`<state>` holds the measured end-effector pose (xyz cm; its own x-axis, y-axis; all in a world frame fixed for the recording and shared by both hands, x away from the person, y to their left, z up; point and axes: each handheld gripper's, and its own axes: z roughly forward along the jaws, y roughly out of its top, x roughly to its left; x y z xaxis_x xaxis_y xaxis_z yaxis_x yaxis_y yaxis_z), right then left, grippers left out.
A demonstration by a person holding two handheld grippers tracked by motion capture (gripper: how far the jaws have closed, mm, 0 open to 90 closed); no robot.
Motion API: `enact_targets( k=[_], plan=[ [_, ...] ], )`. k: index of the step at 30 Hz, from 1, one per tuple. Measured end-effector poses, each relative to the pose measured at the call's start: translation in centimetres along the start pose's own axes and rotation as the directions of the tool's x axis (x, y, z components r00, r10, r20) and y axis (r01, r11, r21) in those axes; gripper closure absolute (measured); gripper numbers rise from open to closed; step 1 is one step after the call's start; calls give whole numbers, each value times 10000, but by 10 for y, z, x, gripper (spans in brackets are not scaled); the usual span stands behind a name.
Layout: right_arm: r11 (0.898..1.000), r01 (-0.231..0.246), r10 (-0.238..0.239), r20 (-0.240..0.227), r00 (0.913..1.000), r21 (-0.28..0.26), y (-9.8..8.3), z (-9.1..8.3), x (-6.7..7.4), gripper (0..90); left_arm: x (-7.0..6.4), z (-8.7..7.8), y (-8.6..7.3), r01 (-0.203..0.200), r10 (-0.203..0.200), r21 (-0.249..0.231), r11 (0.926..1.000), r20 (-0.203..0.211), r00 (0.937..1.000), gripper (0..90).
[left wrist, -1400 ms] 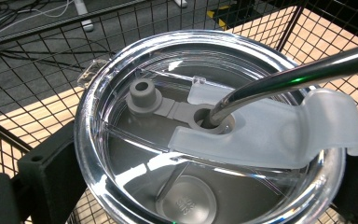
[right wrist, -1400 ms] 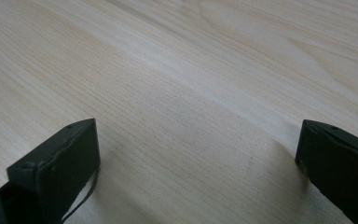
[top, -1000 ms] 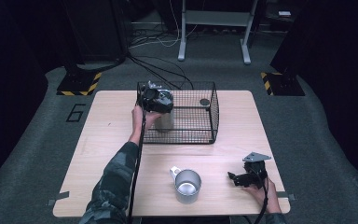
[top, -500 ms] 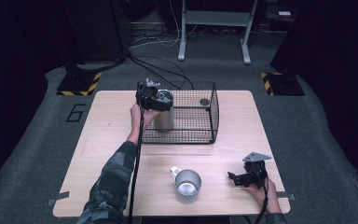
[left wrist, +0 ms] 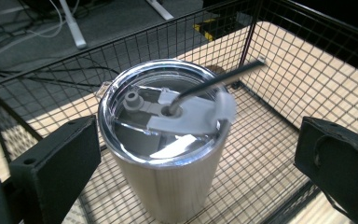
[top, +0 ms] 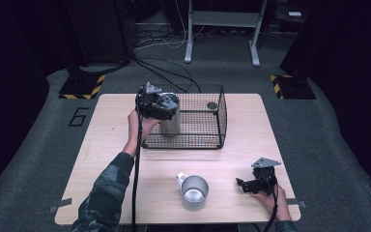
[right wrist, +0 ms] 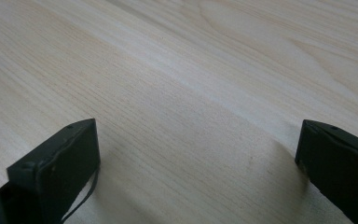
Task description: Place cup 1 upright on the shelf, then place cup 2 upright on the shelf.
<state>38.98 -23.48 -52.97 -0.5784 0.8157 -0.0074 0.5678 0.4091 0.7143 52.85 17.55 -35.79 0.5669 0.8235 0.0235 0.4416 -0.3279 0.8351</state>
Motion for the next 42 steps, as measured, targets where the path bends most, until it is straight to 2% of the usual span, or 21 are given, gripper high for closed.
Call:
enact_targets(
  k=[4,6,7,13,14,17,18,22,25,28,32,35,37,42],
  plan=[
    [10000,-32,32,29,10000,35,0,0,0,0,-4,-10,-4,-119,119,-156,9998,16,9999,2],
    [10000,-23,23,32,10000,40,0,0,0,0,-4,-16,-6,-18,22,-266,9996,143,9999,2],
    [10000,-24,24,36,10000,41,0,0,0,0,-6,-19,-7,-90,92,-331,9994,49,9999,2],
    [10000,3,-3,37,10000,52,0,0,0,0,-10,-33,-19,-276,280,-388,9989,81,9996,2],
    [9997,-234,234,-18,9997,22,0,0,2,0,-10,-36,-21,-327,330,-400,9987,60,9994,2],
    [9998,-179,179,-30,9998,2,0,0,1,0,-13,-43,-27,-461,465,-532,9975,61,9989,3],
    [10000,31,-32,27,10000,57,0,0,0,0,-13,-46,-29,-485,488,-554,9973,57,9988,3],
    [10000,28,-28,24,10000,54,0,0,0,0,-17,-57,-38,-695,696,-584,9959,-13,9976,5],
    [9999,-114,113,41,9999,32,0,0,1,0,-18,-65,-47,-781,782,-508,9957,14,9969,6],
    [9999,-110,110,48,9999,37,0,0,1,0,-20,-72,-58,-682,688,-530,9963,112,9976,5],
    [9997,-236,236,51,9997,12,0,0,2,0,-22,-79,-75,-819,822,-370,9960,85,9966,5],
    [9999,-143,142,71,9999,33,0,0,2,0,-23,-81,-89,-802,805,-249,9965,95,9967,5],
    [9999,-165,165,71,9998,30,0,0,2,0,-24,-82,-98,-834,834,-179,9964,-39,9965,5],
    [9998,-186,186,72,9998,33,0,0,2,0,-24,-81,-122,-676,675,135,9976,74,9977,5]
  ],
)
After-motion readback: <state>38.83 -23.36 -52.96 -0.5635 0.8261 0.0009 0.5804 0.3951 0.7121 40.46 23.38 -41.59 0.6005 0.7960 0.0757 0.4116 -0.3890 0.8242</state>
